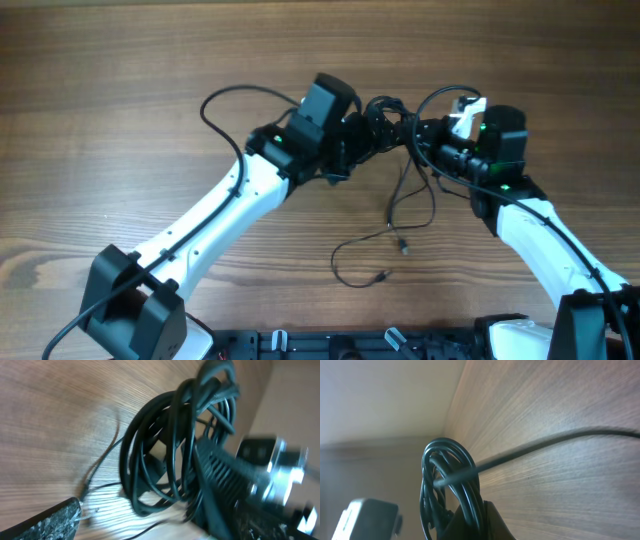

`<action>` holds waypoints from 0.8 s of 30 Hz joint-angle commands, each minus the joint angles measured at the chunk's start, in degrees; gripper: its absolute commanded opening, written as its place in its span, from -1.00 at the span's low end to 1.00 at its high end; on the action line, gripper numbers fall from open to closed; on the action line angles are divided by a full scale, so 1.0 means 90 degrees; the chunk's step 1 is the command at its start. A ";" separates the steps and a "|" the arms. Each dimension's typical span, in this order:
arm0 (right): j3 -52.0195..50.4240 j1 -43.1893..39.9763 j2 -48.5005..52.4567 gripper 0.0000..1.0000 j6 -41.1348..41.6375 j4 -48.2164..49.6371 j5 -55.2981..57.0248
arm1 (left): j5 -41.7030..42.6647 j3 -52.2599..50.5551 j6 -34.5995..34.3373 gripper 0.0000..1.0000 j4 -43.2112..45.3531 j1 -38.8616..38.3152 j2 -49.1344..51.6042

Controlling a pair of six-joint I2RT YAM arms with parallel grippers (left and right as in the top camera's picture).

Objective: Untangle cables

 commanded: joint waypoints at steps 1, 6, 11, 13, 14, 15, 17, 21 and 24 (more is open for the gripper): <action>-0.0005 0.0206 0.0053 -0.91 0.0542 0.0007 0.0641 | -0.1166 0.0036 -0.2489 0.90 0.0034 -0.0291 -0.0032; -0.0005 0.0223 0.0053 -0.91 0.0602 -0.0044 0.0629 | -0.1848 0.0036 -0.3570 0.60 0.0034 -0.0418 0.0129; -0.0005 0.0223 0.0053 -0.92 0.0656 -0.0112 0.0627 | -0.1979 0.0036 -0.4002 0.25 0.0316 -0.0418 0.0364; -0.0005 0.0223 0.0053 -0.91 0.0663 -0.0112 0.0629 | -0.1979 0.0036 -0.4002 0.25 0.0517 -0.0442 0.0427; -0.0005 0.0223 0.0053 -0.92 0.0680 -0.0112 0.0627 | -0.1979 0.0036 -0.4002 0.31 0.0595 -0.0457 0.0459; -0.0005 0.0223 0.0053 -0.92 0.0724 -0.0112 0.0627 | -0.1979 0.0036 -0.4002 0.38 0.0658 -0.0469 0.0478; -0.0005 0.0226 0.0053 -0.91 0.0840 -0.0112 0.0627 | -0.1979 0.0036 -0.4005 0.46 0.0765 -0.0510 0.0554; -0.0005 0.0226 0.0053 -0.91 0.0991 -0.0112 0.0627 | -0.1979 0.0036 -0.4002 0.16 0.0818 -0.0544 0.0719; -0.0005 0.0226 0.0053 -0.91 0.0988 -0.0112 0.0639 | -0.1982 0.0036 -0.4002 -0.38 0.0848 -0.0563 0.0789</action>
